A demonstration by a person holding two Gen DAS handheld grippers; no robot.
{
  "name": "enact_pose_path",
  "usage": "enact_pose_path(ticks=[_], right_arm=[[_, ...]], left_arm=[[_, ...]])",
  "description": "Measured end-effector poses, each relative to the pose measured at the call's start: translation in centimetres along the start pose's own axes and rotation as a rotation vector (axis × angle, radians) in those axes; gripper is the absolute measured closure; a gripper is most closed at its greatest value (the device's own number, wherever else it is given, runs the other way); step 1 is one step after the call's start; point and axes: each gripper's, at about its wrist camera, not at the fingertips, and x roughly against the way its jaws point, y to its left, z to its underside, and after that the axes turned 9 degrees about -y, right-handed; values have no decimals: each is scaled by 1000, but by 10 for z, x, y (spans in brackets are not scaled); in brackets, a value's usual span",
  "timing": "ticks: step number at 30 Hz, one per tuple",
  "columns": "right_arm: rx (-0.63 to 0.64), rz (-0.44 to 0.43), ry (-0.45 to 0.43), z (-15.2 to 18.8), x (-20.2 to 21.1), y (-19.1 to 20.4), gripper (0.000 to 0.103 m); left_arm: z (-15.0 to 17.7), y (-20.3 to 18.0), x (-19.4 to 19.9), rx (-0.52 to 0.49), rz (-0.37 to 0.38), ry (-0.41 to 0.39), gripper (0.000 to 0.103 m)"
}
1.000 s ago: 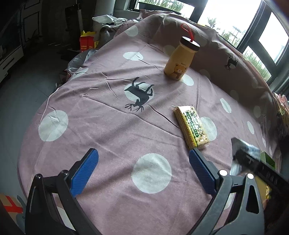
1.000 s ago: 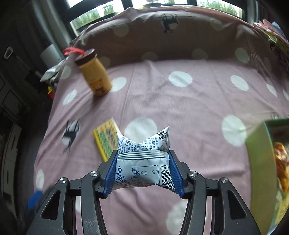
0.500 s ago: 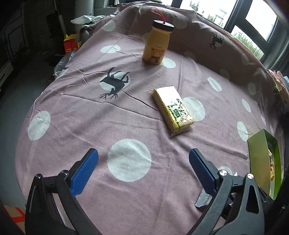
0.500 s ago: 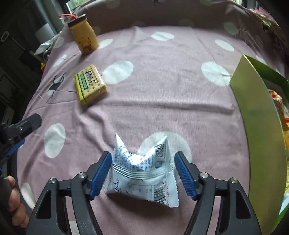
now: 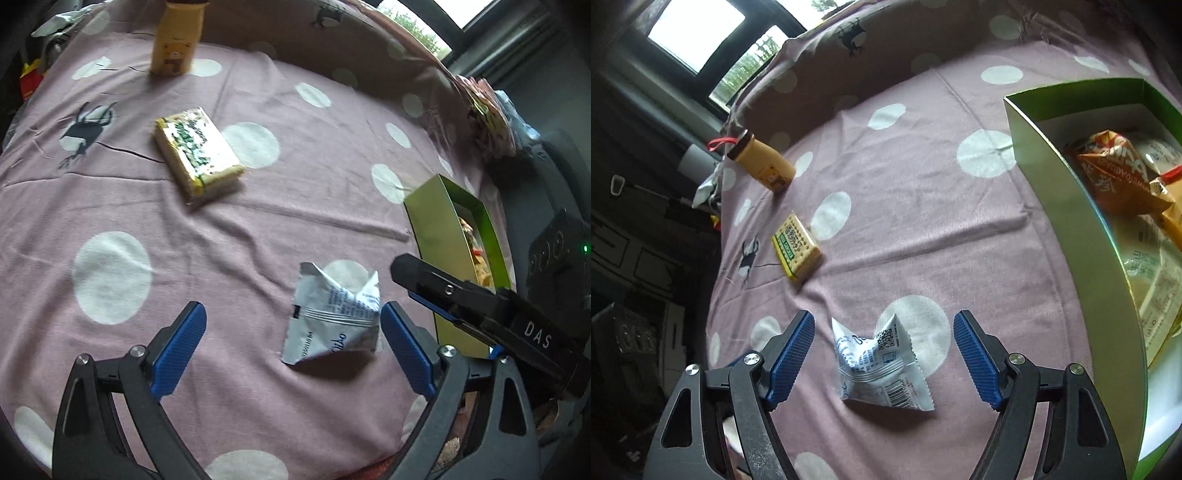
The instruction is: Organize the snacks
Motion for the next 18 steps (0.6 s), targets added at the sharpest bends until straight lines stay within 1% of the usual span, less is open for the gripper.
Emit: enact_pose_path(ticks=[1,2,3,4,5,6,8,9,10,11,12,13,14,15,18], right_arm=[[-7,-17,19,1,-4,0,24],[-17,-27,36,2,-7,0,24],[-34,-43,54,4,-10,-1,24],[-44,-60,65,5,-13,-1,24],[-43,-68,72,6,-15,-1,24],[-37,-60,77,7,-17,0,24],[-35,-39,90,9,-22,-1,25],[-41,-38,102,10,-26,-2,26],[-51,-45,115,11,-29,-4,27],[-65,-61,128,12,-32,-5,28],[-78,-81,142,13,-35,-6,28],[-84,-88,152,13,-38,-7,29],[-75,-69,152,14,-39,-6,34],[-61,-45,144,15,-39,-5,39],[-59,-49,128,14,-36,-5,45]], left_arm=[[2,-3,-5,-4,24,18,8],[3,-6,-10,-5,43,38,11],[6,-9,-17,-4,51,70,15],[8,-10,-22,-4,55,93,21],[9,-13,-26,-9,58,108,24],[10,-15,-28,-17,61,113,24],[11,-19,-33,-24,72,124,29],[11,-19,-35,-23,78,133,31],[11,-20,-38,-22,80,146,35],[12,-21,-41,-23,77,154,37],[13,-22,-42,-24,78,155,38],[13,-23,-43,-26,82,154,42],[13,-23,-43,-25,88,153,45],[13,-24,-42,-28,89,150,46],[12,-28,-34,-38,112,112,49]])
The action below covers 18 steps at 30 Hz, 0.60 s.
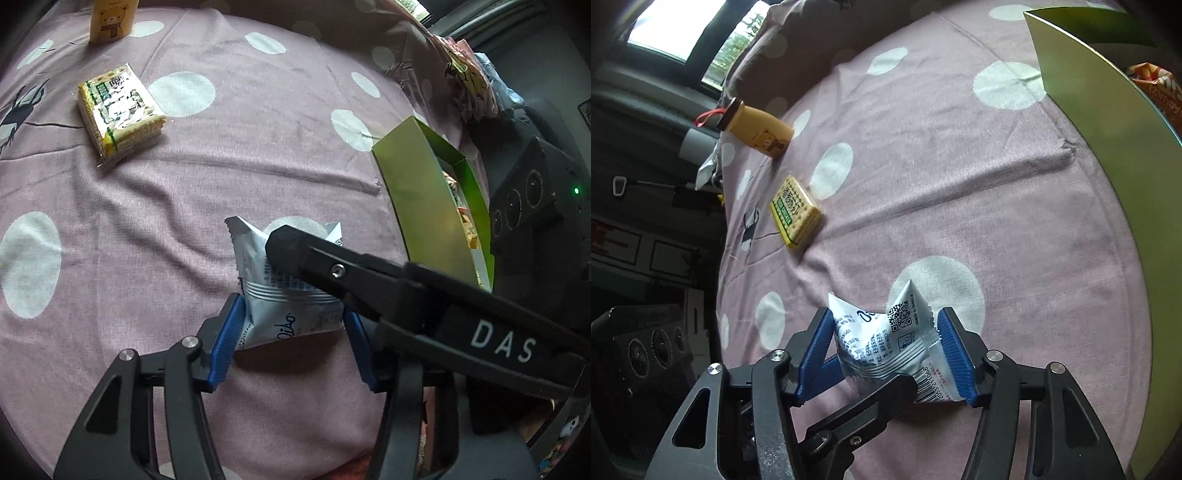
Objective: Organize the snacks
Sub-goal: 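Carry the pouch with the right gripper into the box and release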
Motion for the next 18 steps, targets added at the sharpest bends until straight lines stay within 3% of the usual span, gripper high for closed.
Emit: enact_pose_path(ticks=[5,11,18], right_arm=[[37,-21,-123,-5,35,7,45],[73,31,-337,-9,102,5,45],[46,143,-516,-10,161,-14,45]], left_arm=[[0,-26,21,-63,70,-128,49],[1,-76,33,-173,205,-253,50],[0,-123,18,-273,341,-269,50]])
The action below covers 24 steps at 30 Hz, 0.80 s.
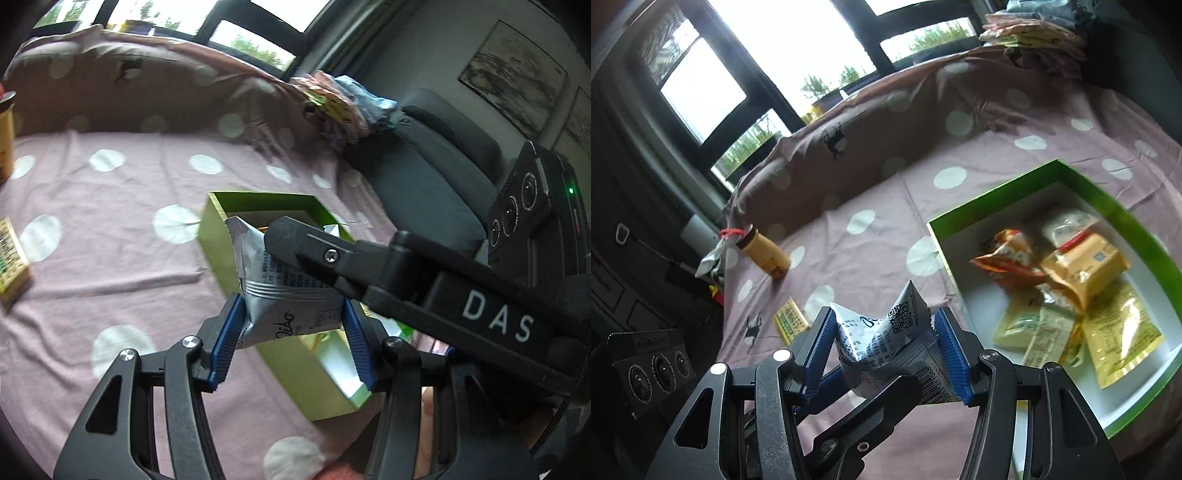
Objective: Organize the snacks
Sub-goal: 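Carry the pouch with the right gripper into the box and release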
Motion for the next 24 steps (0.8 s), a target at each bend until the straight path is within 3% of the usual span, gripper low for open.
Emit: enact_pose_path(ticks=[7,13,24], right_arm=[[-38,118,-52,-12,16,-33,45],[-115,152,-28,-15,13,-68,45],[-172,192,59,-9,-3,-98,45]], left_arm=[[1,-25,-37,-20,91,78,50],[4,-35,-67,-27,87,171,50],[17,-36,-86,-12,72,245,50]])
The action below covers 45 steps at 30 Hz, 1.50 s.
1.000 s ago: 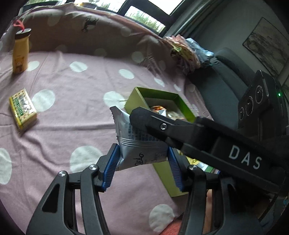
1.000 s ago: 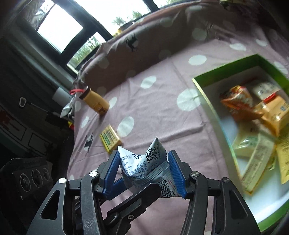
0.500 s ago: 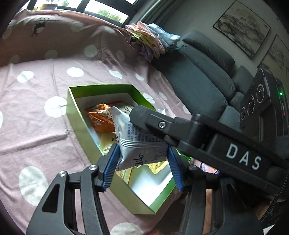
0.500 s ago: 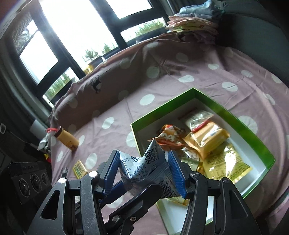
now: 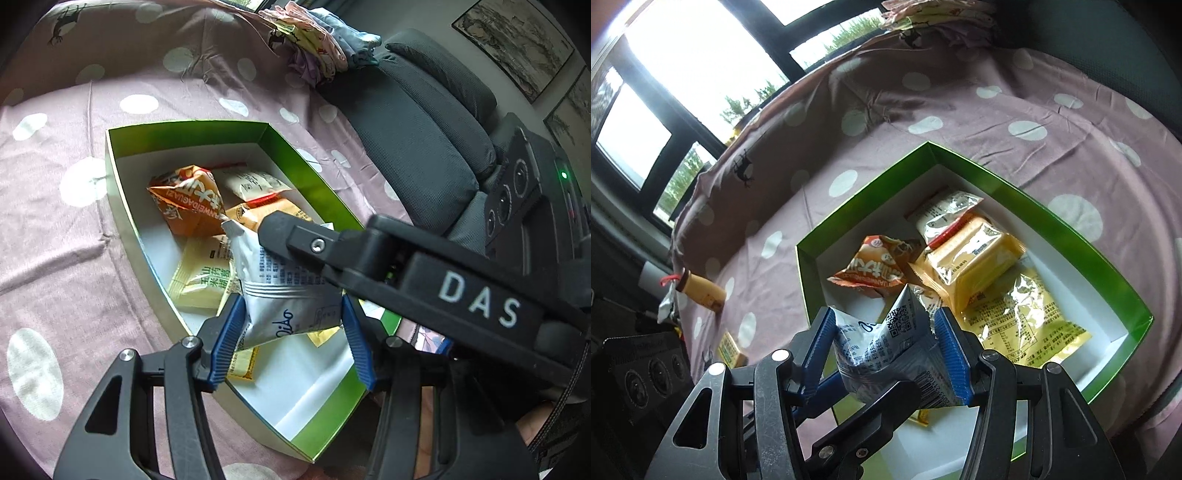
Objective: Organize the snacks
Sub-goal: 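Carry the pouch with the right gripper into the box and release, then move the right gripper back to the soda cracker pack, then close the right gripper on the soda cracker pack and lift it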
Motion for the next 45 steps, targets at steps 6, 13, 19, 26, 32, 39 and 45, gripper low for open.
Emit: enact_pose_path(ticks=[6,13,19,26,32,39,45], right_arm=[[2,29,7,0,0,-2,44],[54,59,-78,-2,9,11,31],[116,54,-122,1,15,36,31],[269,90,-228,15,21,89,28],[300,-86,-121,41,-9,142,21],[425,-172,51,72,-54,215,21],[508,-137,122,80,-94,262,21]], left_arm=[[1,-1,1,11,-5,-1,49],[-1,7,52,-19,-45,-95,27],[-2,51,125,30,-301,-238,18],[10,126,211,186,-659,-423,8],[23,202,237,424,-931,-394,10],[32,239,242,537,-913,-378,16],[31,263,235,616,-851,-360,26]])
